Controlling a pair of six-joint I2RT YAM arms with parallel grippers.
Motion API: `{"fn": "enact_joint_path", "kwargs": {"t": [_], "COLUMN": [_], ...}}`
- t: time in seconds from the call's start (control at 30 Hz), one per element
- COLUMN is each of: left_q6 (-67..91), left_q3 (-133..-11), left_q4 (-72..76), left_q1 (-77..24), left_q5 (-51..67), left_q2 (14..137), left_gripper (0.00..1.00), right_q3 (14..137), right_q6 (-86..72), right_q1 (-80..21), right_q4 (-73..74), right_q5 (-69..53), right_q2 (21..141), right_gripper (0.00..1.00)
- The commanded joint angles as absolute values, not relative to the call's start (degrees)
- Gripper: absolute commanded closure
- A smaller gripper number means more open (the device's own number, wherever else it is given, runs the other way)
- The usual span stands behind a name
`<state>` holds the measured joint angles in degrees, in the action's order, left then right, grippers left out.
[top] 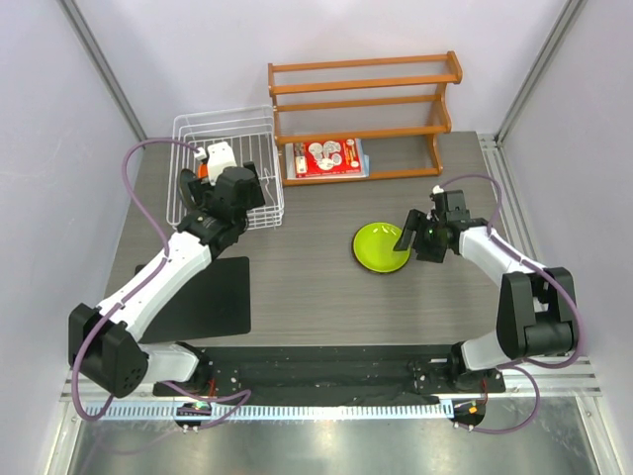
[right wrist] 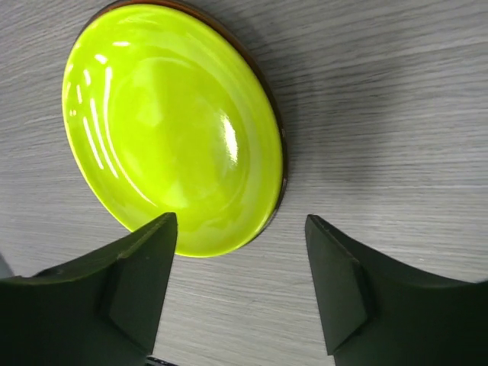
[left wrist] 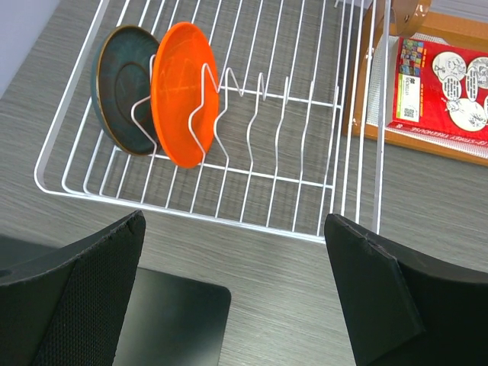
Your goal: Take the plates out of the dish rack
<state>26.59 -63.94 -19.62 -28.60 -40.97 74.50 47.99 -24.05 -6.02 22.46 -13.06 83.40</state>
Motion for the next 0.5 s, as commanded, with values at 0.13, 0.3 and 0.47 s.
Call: {"fn": "enact_joint_path", "kwargs": {"t": [0.13, 0.3, 0.47], "left_q6": [26.10, 28.39, 25.32], "left_q3": [-65.65, -66.88, -67.15], "left_q4": [-18.55, -18.55, -12.42], "left_q1": [-27.17, -20.24, -14.77], "left_q5": [-42.99, -39.73, -36.58], "left_q2": [76.64, 80.41, 86.47], "left_gripper": [0.01, 0.01, 0.01], "right_q3": [54.31, 53.44, 53.79], "right_q6": [-21.09, -21.97, -21.27], "right_q1": [-6.24, -6.24, -6.24], "right_q4": [29.09, 26.72, 26.72], "right_q5": [-4.66, -5.19, -5.10], "right_q2": [77.71, 73.04, 72.77], "right_gripper": [0.24, 0.22, 0.22]}}
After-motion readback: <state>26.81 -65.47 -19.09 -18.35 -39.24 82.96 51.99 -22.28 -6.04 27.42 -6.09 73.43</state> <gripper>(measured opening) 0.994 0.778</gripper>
